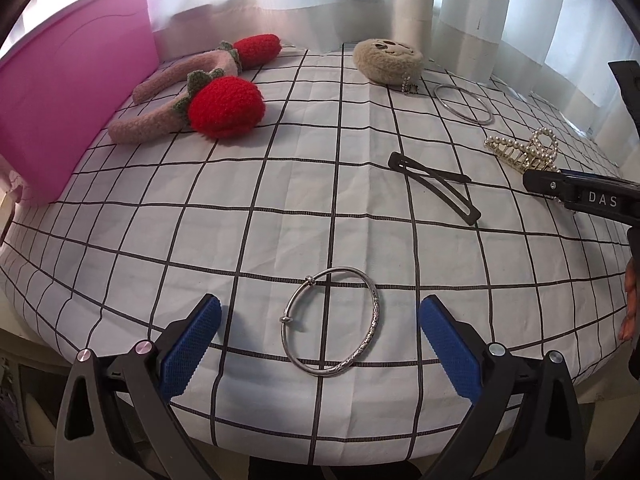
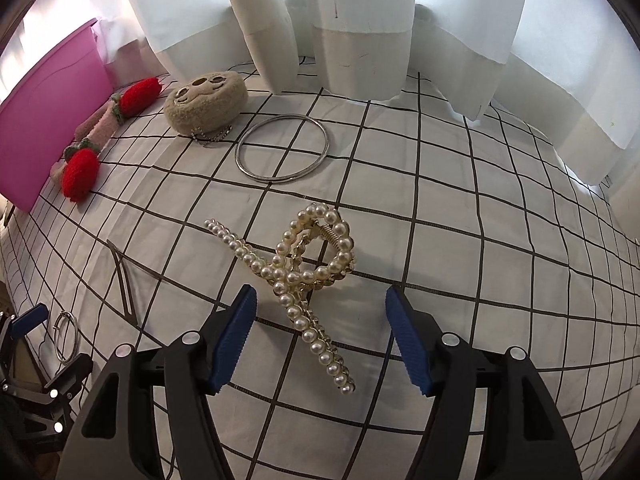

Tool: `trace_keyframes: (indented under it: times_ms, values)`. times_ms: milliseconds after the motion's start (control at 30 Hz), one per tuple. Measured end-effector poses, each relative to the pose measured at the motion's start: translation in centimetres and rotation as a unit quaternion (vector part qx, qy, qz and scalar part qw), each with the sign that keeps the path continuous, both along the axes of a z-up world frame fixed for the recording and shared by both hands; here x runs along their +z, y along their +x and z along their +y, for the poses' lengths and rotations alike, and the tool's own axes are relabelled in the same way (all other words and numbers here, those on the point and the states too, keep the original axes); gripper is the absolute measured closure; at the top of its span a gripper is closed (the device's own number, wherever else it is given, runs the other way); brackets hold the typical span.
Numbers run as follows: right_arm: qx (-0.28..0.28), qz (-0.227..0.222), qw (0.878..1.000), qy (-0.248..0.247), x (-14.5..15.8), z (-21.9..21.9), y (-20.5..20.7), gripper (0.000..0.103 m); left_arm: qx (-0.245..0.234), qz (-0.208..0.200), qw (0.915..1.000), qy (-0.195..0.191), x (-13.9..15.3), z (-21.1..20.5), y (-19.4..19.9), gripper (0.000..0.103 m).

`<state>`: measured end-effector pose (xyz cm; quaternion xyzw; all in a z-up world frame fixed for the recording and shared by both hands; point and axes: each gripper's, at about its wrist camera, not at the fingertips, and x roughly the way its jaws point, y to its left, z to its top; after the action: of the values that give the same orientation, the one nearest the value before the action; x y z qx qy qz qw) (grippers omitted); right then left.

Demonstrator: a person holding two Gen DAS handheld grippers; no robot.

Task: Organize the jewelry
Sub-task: 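Move the left tool to the silver bangle while the right tool approaches the pearl claw clip, then close the left tool on the bangle while the right tool closes on the pearl clip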

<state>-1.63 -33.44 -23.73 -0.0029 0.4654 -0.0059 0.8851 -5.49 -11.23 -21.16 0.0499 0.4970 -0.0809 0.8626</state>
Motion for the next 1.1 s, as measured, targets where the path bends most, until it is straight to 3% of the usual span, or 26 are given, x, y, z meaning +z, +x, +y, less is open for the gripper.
trace_keyframes:
  times_ms: [233,667,800,867,933,1000,1100]
  values:
    - [0.007,-0.011,1.0,-0.022,-0.3,0.8,1.0,0.026,0.013,-0.048,0.9988,-0.005,-0.2,-0.3,-1.1,0.006]
    - [0.019,-0.023,0.999,-0.023,-0.5,1.1,1.2,0.024,0.012,-0.046,0.9989,-0.007,-0.1,-0.9,-0.9,0.009]
    - [0.021,-0.025,0.999,-0.023,-0.4,0.9,0.6,0.024,-0.02,-0.065,0.9977,-0.002,0.3,-2.0,-2.1,0.035]
    - [0.023,-0.025,0.999,-0.023,-0.4,0.9,0.6,0.025,-0.027,-0.065,0.9975,-0.005,0.4,-2.2,-2.2,0.04]
    - [0.029,-0.027,0.999,-0.022,-0.3,1.2,0.5,0.036,-0.031,-0.064,0.9974,-0.008,0.4,-2.2,-2.2,0.046]
    - [0.035,-0.03,0.999,-0.028,-0.1,1.6,0.3,0.049,-0.034,-0.066,0.9973,-0.006,0.6,-2.4,-2.3,0.058]
    - [0.037,-0.03,0.998,-0.028,0.0,1.9,0.3,0.052,-0.037,-0.065,0.9972,-0.005,0.6,-2.4,-2.3,0.058]
